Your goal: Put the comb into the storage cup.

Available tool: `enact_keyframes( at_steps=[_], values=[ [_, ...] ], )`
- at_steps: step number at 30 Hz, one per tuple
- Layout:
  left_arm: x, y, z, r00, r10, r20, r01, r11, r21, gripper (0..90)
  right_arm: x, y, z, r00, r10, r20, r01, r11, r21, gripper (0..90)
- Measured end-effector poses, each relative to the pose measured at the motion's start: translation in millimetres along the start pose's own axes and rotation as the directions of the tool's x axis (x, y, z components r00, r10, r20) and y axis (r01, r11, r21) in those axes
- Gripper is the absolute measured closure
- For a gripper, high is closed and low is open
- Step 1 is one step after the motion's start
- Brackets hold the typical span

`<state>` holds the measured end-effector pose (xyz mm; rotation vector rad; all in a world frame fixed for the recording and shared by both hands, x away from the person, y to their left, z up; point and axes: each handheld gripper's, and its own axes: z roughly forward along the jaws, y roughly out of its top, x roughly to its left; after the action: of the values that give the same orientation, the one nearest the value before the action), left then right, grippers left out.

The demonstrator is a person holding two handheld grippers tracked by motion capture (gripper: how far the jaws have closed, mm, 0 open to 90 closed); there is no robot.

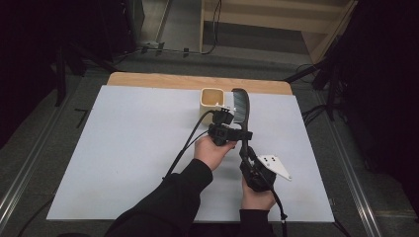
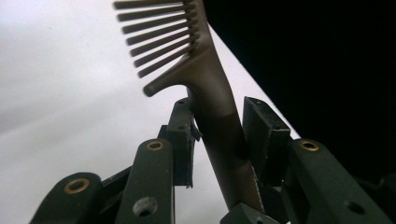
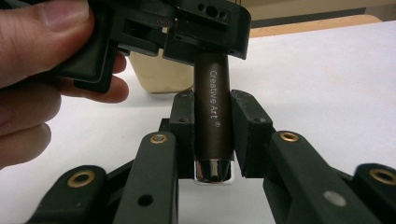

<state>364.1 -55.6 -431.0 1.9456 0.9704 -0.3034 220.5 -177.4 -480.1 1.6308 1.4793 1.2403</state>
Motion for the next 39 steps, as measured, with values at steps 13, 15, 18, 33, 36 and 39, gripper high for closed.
enact_keyframes(
  at_steps=[13,15,18,33,36,39],
  values=[
    [1.6,2.0,-3.6,0.9950,-0.052,0.085,0.053,0.9985,-0.009,72.8,0.7,3.4,1.6,0.9996,-0.023,-0.016,0.023,1.000,0.013,67.1],
    [2.1,2.5,-4.5,0.9945,-0.054,0.089,0.056,0.9984,-0.014,73.0,0.0,4.8,1.4,0.9992,-0.028,-0.028,0.029,0.999,0.016,66.3],
    [2.4,3.0,-5.6,0.9950,-0.052,0.085,0.054,0.9984,-0.016,73.1,0.2,6.6,1.3,0.9988,-0.036,-0.034,0.037,0.999,0.022,65.1],
    [11.6,6.1,-14.3,0.9997,-0.023,0.010,0.023,0.9994,-0.027,73.2,-6.1,12.6,6.1,0.9874,-0.022,-0.157,0.039,0.993,0.108,42.1],
    [14.5,7.2,-18.2,0.9999,-0.014,-0.010,0.013,0.9996,-0.025,73.1,-6.4,12.8,7.7,0.9834,-0.029,-0.179,0.053,0.991,0.126,37.5],
    [17.1,7.7,-21.0,0.9997,0.001,-0.025,-0.001,0.9996,-0.028,73.1,-6.6,13.2,10.2,0.9778,-0.035,-0.207,0.067,0.986,0.150,35.2]
  ],
)
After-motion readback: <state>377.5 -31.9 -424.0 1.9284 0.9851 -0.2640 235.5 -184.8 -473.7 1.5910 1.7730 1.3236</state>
